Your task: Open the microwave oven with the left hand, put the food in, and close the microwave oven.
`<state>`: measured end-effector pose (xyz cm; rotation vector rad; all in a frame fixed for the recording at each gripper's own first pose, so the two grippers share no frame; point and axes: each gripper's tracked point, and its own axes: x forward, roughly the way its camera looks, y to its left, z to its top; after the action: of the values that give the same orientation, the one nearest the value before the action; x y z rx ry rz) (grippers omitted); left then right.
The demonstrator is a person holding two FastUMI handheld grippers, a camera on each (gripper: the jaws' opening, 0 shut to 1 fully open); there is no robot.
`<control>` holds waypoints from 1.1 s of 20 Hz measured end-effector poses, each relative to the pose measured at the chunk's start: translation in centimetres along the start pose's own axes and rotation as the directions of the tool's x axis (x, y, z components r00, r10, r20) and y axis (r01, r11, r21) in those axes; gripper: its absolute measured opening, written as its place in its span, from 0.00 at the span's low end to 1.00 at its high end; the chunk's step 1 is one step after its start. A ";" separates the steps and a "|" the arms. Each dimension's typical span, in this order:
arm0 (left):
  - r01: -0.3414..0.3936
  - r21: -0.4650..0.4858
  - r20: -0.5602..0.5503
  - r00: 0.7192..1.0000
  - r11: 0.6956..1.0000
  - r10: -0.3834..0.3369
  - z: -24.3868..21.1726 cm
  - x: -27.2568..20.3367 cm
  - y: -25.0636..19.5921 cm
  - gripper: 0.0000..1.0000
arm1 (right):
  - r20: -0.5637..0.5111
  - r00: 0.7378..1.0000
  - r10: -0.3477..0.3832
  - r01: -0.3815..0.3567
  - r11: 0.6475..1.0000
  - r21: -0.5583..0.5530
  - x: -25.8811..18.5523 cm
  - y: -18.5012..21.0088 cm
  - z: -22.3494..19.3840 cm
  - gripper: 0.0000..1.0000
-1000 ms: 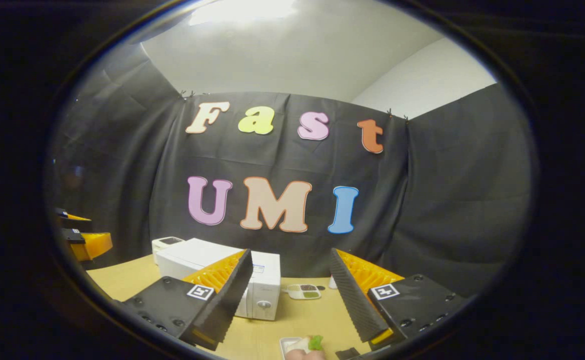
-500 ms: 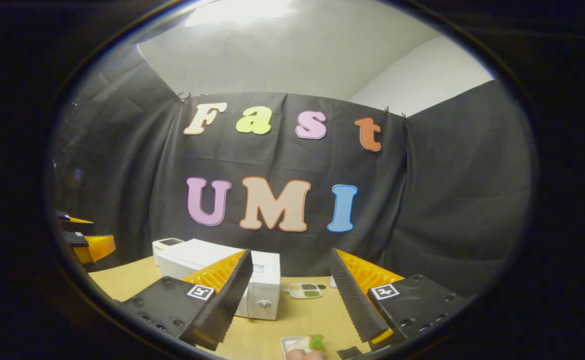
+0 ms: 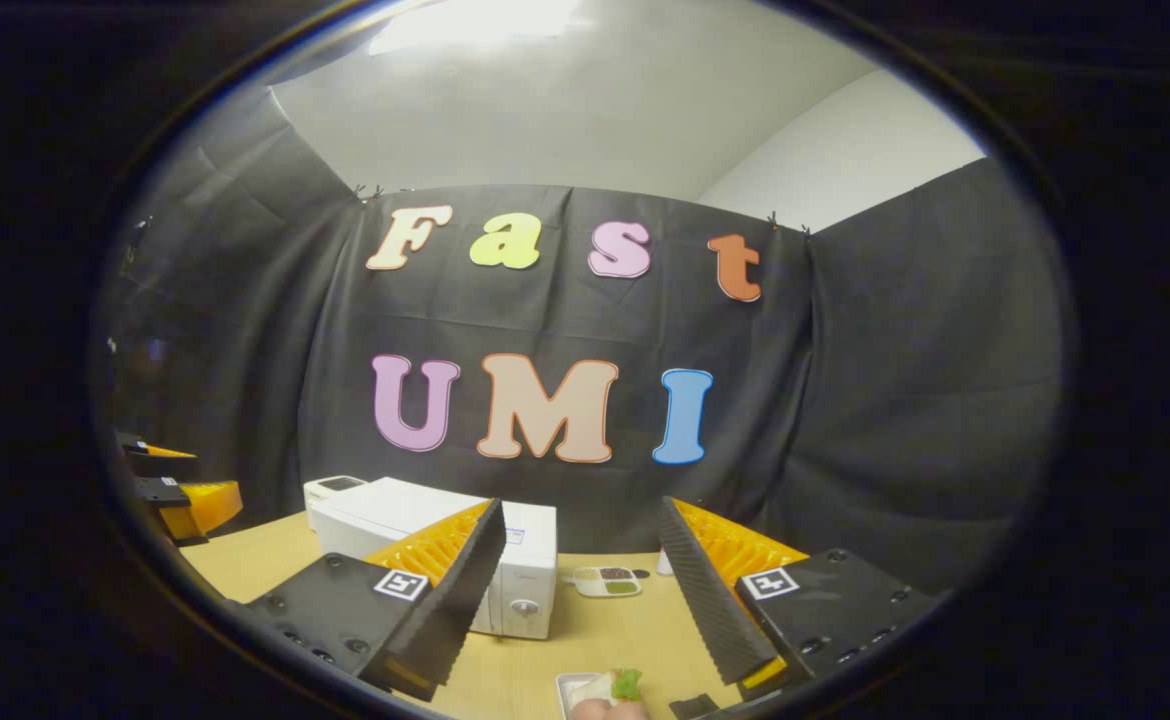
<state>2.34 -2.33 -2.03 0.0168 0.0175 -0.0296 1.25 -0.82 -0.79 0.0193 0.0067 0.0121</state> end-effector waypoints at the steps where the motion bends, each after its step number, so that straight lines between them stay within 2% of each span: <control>1: 0.000 0.001 -0.006 1.000 1.000 0.000 -0.6 0.5 -0.2 0.93 | 0.008 1.000 0.002 -0.002 1.000 0.001 0.0 -0.1 0.3 0.97; 5: 0.014 0.015 -0.043 0.999 1.000 -0.013 -2.6 2.6 -1.3 0.93 | 0.021 1.000 -0.002 0.002 1.000 -0.018 0.6 -1.0 1.3 0.96; 11: 0.115 -0.027 -0.082 0.990 0.993 -0.117 -7.0 8.2 -6.7 0.93 | -0.012 1.000 -0.021 0.021 0.999 -0.025 0.7 -2.8 0.4 0.96; 14: 0.149 0.022 -0.088 0.985 0.989 -0.147 -9.1 11.2 -9.8 0.93 | -0.027 0.999 -0.042 0.041 0.998 -0.046 0.7 -3.9 0.5 0.96; 17: 0.183 0.114 -0.084 0.981 0.977 -0.174 -11.7 13.8 -13.0 0.93 | -0.041 0.997 -0.063 0.061 0.997 -0.045 0.3 -5.4 0.7 0.96; 22: 0.245 0.120 -0.137 0.964 0.962 -0.228 -16.2 16.6 -18.3 0.97 | -0.069 0.992 -0.105 0.098 0.990 -0.100 -0.4 -8.5 -0.1 0.96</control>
<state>18.11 -20.80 -18.83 0.1535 0.1397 -0.2697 0.95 -9.28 -1.03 -0.0785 0.0809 -0.0889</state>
